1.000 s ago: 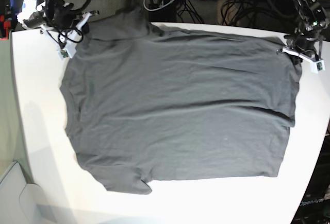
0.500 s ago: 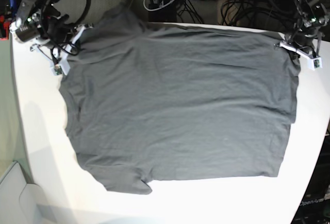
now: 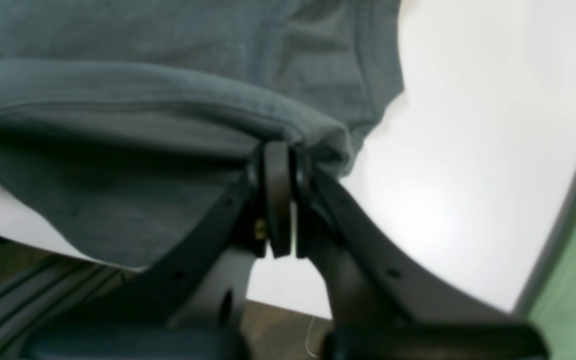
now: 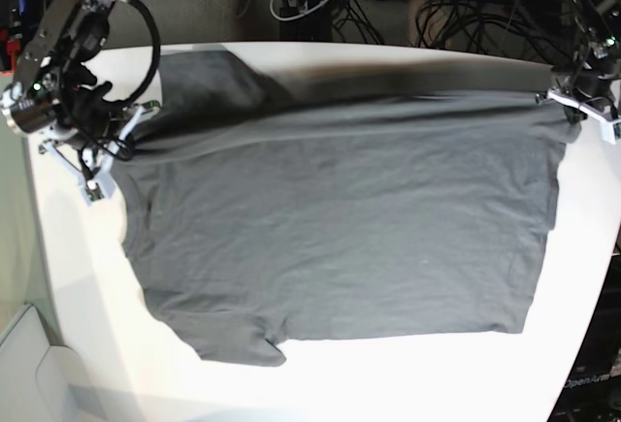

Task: Layout the t-shirt on the table in an organized manner, then fold the t-shirt properly
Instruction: 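Lift the shoulder edge with both grippers and fold it over the shirt, then reposition the right gripper along the shoulder edge and regrasp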

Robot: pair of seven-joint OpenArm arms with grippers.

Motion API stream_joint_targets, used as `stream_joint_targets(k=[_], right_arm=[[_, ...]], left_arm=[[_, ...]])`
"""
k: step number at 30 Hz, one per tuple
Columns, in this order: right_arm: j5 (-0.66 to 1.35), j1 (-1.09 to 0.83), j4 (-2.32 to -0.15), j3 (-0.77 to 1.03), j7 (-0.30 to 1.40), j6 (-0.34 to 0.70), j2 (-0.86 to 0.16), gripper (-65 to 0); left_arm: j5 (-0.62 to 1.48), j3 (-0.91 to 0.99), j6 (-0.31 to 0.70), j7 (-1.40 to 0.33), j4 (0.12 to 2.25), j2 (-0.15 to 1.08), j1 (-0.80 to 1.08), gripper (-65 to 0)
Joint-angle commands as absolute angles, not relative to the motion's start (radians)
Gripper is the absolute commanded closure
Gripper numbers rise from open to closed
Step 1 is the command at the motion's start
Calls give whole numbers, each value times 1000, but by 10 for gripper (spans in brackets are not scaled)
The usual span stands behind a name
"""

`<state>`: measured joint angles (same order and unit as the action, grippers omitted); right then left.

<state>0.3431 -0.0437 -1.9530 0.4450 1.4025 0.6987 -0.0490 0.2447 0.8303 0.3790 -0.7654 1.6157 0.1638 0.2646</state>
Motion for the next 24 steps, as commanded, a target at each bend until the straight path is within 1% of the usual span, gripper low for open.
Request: stream_joint_targets(k=[1, 5, 11, 20, 22, 24], right_arm=[[341, -22, -1957, 432, 1391, 698, -61, 0], [341, 13, -1906, 383, 1386, 698, -85, 0], [341, 65, -1837, 360, 1383, 698, -85, 0], [341, 68, -1790, 335, 1383, 698, -90, -4], [341, 67, -1790, 321, 1388, 698, -104, -49], [341, 64, -1790, 312, 1389, 698, -107, -128]], left_arm=[[246, 839, 378, -756, 1639, 179, 262, -36], [246, 840, 378, -760, 1646, 179, 262, -36], [246, 835, 375, -760, 1643, 179, 260, -36], [246, 837, 375, -751, 1635, 179, 260, -36], [246, 837, 375, -751, 1635, 179, 260, -36], [246, 837, 375, -751, 1635, 179, 260, -36]])
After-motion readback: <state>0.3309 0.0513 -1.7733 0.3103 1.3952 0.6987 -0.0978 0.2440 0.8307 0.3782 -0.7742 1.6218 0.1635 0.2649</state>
